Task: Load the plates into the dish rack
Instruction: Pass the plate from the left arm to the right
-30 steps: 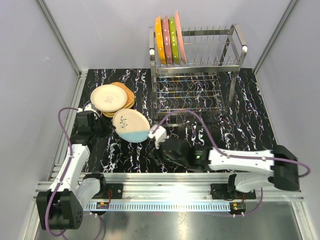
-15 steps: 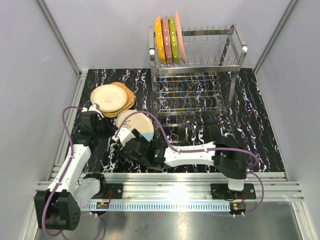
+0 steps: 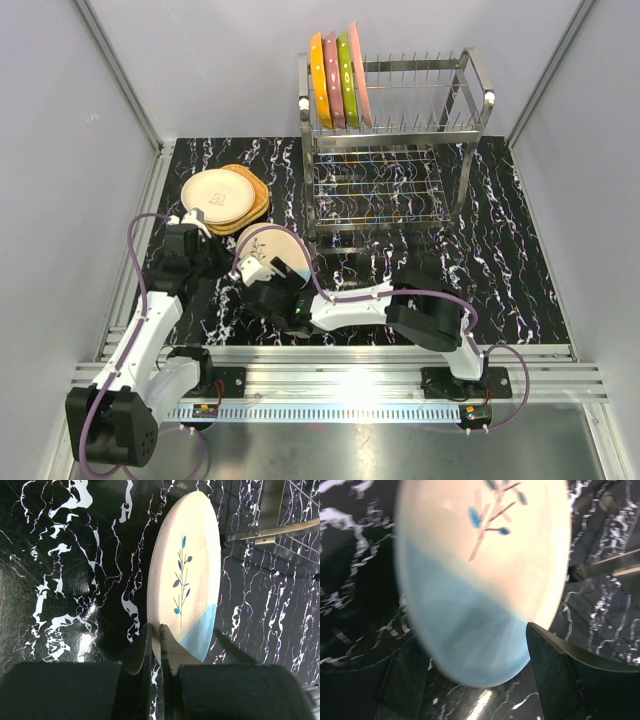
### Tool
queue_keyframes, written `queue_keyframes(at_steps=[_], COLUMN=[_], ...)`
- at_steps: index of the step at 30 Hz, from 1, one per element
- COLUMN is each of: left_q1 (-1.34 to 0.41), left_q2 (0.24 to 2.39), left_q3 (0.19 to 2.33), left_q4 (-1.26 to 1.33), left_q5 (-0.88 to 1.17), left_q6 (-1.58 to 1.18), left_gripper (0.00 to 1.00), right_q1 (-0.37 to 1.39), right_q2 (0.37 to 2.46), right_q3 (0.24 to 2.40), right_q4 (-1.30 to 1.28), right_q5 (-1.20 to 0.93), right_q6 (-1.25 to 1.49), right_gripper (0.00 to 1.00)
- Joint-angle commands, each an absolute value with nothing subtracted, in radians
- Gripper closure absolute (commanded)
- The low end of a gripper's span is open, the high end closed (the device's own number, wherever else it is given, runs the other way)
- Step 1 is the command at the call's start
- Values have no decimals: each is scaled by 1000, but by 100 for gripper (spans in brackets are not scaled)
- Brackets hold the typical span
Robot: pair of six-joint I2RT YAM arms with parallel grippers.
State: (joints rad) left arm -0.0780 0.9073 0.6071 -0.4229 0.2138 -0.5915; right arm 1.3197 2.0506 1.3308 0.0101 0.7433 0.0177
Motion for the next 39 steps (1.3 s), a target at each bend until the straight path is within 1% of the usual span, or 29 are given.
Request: queue_keyframes(at_steps=[1, 5, 7, 11, 12, 13, 16, 19, 21, 23, 26, 28, 30, 32, 35, 37, 38, 39], left_q1=[-89, -91, -92, -94, -94, -94, -95, -95, -95, -95, -97, -95, -95, -95, -95, -95, -95, -95], left_q2=[876, 884, 890, 890, 891, 893, 903, 922, 936, 940, 950, 956, 960, 965, 976, 985, 986, 988], left_q3=[652, 649, 655, 663, 664, 667, 670, 684, 693, 707, 722, 736, 745, 762, 788, 813, 821, 825], left_q4=[-357, -350, -357, -373, -376, -379, -377, -376, -380, -383, -382, -385, -385, -388, -397, -419, -428, -433], left_q5=[272, 302, 311, 327, 327, 327, 344, 364, 368, 368, 370, 371, 373, 371, 359, 315, 298, 284], left_q6=[-587, -584, -578, -571, -566, -561, -555, -546, -540, -538, -534, -529, -523, -519, -502, -470, -460, -451], left_gripper=[100, 100, 100, 100, 100, 100, 100, 100, 100, 91, 76, 59, 50, 42, 39, 31, 29, 23], right_q1=[1302, 1302, 1304, 1304, 1304, 1304, 1307, 1307, 1308, 1310, 1315, 1324, 1331, 1339, 1350, 1358, 1359, 1362], right_q2=[2054, 2051, 2055, 2052, 2049, 2042, 2017, 1979, 1950, 1911, 1856, 1813, 1789, 1755, 1717, 1678, 1665, 1648], right_q3=[1356, 1351, 1354, 1348, 1344, 1338, 1325, 1312, 1293, 1272, 1236, 1207, 1189, 1164, 1140, 1111, 1100, 1077], right_q4=[66, 107, 110, 115, 117, 121, 106, 81, 80, 68, 51, 43, 35, 25, 8, 6, -23, -29], right_q5=[851, 861, 856, 839, 831, 830, 807, 790, 773, 765, 749, 741, 732, 720, 721, 719, 718, 716], right_q6=[5, -57, -74, -95, -97, -98, -81, -57, -45, -25, -6, 43, 61, 86, 124, 149, 159, 170], right_gripper=[20, 23, 26, 40, 45, 53, 65, 72, 79, 84, 87, 89, 90, 91, 92, 92, 92, 92])
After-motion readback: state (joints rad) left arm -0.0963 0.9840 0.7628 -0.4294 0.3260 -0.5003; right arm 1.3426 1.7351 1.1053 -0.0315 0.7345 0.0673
